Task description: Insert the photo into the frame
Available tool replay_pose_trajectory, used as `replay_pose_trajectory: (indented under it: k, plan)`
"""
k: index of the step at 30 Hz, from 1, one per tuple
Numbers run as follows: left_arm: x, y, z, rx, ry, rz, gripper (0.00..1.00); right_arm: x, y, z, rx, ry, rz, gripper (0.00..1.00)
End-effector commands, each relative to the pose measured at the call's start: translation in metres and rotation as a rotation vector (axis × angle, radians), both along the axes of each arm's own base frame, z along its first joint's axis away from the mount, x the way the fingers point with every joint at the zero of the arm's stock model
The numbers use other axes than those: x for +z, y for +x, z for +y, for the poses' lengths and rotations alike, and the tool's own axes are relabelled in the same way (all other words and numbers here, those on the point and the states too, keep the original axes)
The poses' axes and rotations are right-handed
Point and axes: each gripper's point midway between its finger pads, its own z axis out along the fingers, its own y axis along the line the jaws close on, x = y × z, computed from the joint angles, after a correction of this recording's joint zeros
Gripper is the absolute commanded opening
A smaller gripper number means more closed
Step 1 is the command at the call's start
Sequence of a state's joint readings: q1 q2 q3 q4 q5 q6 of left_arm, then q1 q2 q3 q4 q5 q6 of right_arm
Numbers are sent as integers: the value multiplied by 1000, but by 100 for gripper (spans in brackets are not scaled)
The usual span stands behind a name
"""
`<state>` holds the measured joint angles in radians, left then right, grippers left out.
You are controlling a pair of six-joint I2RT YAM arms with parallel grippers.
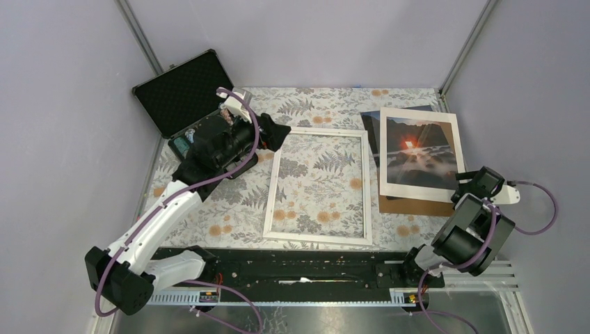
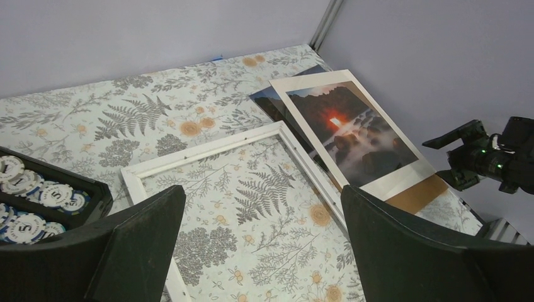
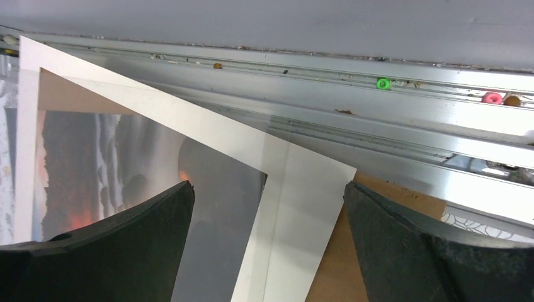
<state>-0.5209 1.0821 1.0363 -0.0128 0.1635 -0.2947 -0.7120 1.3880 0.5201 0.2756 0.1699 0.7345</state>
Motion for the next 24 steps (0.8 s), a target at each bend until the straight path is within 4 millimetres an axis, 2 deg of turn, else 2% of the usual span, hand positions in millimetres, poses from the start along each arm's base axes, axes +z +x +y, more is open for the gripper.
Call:
replay_pose_trajectory:
  k: [1,4,6,11,16,24]
  plan:
    - [9,-4,-9,-47,-39,-22,99,7,15,-13,34,-58,-27,95]
    - [11,-5,-9,-50,-44,-22,99,6,19,-15,41,-48,-21,91]
    - [11,-6,-10,-55,-45,-23,99,12,20,-17,46,-53,-11,90]
    - [12,-7,-11,-58,-48,-21,99,15,21,-24,23,-59,-7,93]
    - [12,-9,-13,-67,-50,-22,99,2,27,-29,26,-27,24,94]
    - [11,-10,-16,-77,-46,-18,99,-3,35,-30,47,-1,25,95]
